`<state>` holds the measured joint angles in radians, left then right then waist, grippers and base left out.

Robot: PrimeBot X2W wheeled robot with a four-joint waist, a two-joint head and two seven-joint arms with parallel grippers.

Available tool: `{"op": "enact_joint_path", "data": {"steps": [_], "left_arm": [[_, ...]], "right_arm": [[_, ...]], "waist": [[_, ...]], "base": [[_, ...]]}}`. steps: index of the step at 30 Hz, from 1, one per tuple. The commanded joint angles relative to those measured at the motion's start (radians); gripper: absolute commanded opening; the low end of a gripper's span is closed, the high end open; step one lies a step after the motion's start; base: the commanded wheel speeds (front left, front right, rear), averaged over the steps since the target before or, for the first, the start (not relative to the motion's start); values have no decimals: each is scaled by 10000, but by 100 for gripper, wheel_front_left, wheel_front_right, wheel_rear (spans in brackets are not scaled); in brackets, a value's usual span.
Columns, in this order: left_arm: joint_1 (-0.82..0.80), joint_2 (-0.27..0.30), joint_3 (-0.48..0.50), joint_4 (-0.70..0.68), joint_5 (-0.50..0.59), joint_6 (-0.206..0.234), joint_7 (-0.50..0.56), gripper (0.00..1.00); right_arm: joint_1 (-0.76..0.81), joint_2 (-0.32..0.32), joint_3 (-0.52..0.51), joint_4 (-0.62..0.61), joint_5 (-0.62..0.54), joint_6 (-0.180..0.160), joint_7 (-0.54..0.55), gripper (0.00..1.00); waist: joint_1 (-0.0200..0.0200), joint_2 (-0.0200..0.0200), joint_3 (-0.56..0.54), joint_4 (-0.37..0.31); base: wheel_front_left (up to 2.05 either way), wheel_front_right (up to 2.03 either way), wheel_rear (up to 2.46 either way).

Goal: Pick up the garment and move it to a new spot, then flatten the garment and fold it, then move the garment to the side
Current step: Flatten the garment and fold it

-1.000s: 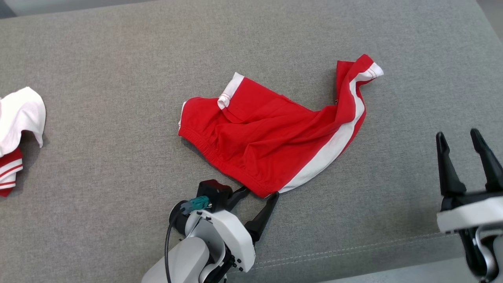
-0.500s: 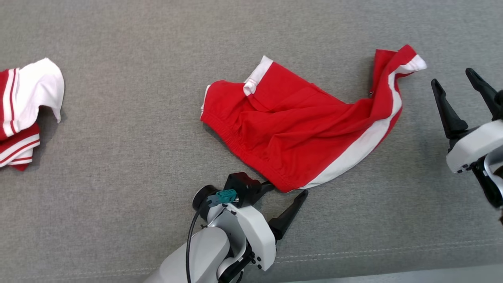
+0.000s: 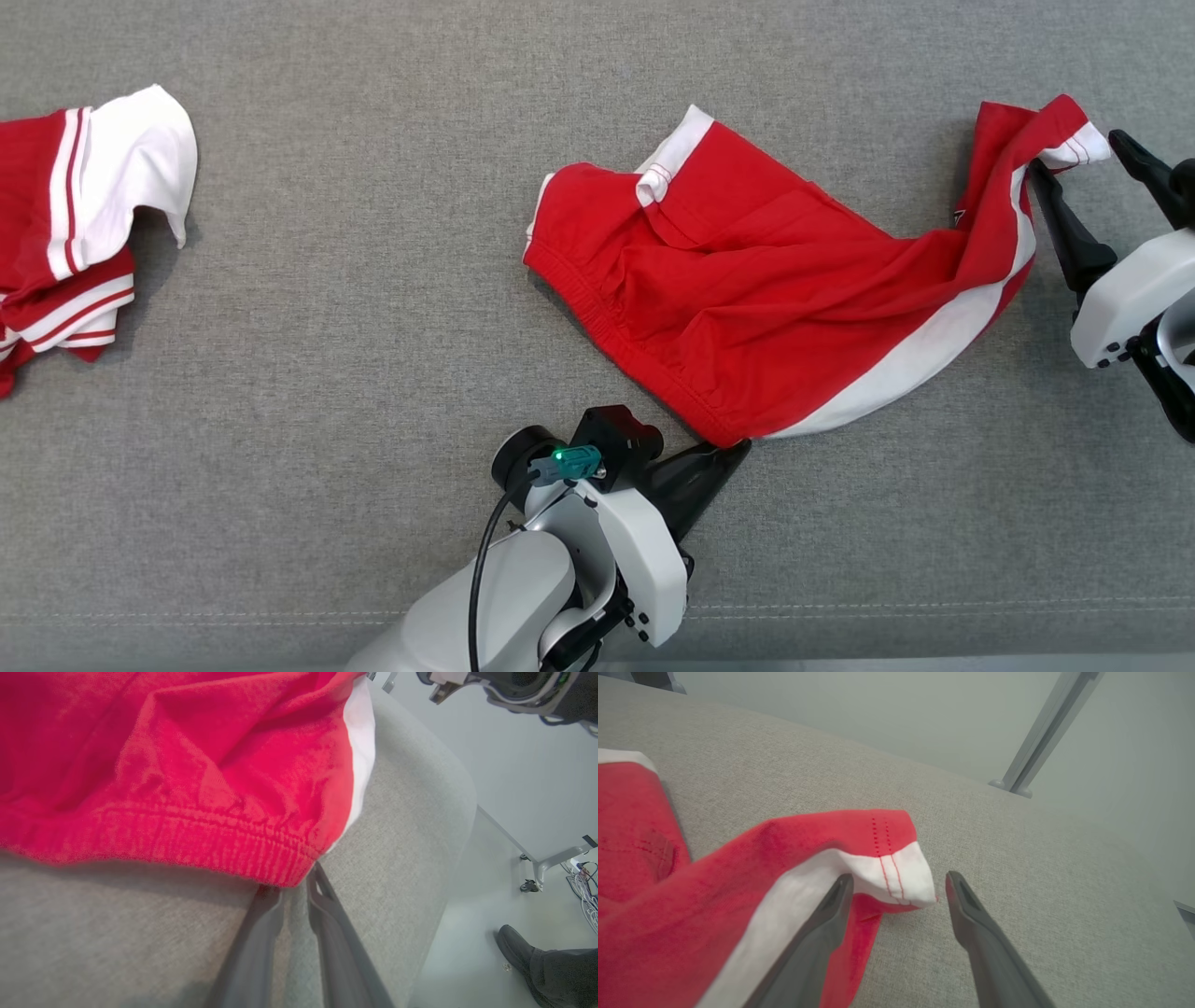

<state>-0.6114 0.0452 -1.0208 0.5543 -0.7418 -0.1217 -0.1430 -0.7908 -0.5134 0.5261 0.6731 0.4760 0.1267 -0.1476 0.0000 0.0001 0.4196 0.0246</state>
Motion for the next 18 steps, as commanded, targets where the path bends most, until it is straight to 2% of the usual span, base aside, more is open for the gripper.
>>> {"op": "enact_joint_path", "data": {"steps": [1, 3, 4, 5, 6, 14, 18], "left_arm": [[-155, 52, 60, 32, -152, 42, -22, 0], [-214, 52, -21, 57, -202, 69, -56, 0], [-252, 52, -66, 71, -218, 79, -66, 0], [-280, 52, -90, 68, -258, 79, -93, 0], [-311, 52, -111, 78, -283, 82, -113, 0], [-113, 309, -99, -73, -382, 200, -210, 0], [444, 895, 1, -863, -587, 446, -85, 0]], "right_arm": [[-77, -238, 293, 11, 169, 40, -185, 100], [-230, -234, 504, 180, 296, 40, -238, 100], [-289, -235, 596, 271, 355, 40, -257, 40], [-329, -236, 674, 347, 401, 40, -302, 7], [-337, -241, 760, 419, 463, 40, -329, 0], [303, -442, 989, 393, 927, 40, -782, 0], [1248, -575, 765, -191, 1221, 40, -987, 0]], "waist": [[0, -1, 16, -24], [0, -1, 45, -45], [0, -1, 51, -46], [0, -1, 56, -47], [0, -1, 57, -47], [0, -1, -154, -93], [0, -1, -350, -159]], "base": [[0, 0, 0], [0, 0, 0], [0, 0, 0], [0, 0, 0], [0, 0, 0], [0, 0, 0], [0, 0, 0]]}}
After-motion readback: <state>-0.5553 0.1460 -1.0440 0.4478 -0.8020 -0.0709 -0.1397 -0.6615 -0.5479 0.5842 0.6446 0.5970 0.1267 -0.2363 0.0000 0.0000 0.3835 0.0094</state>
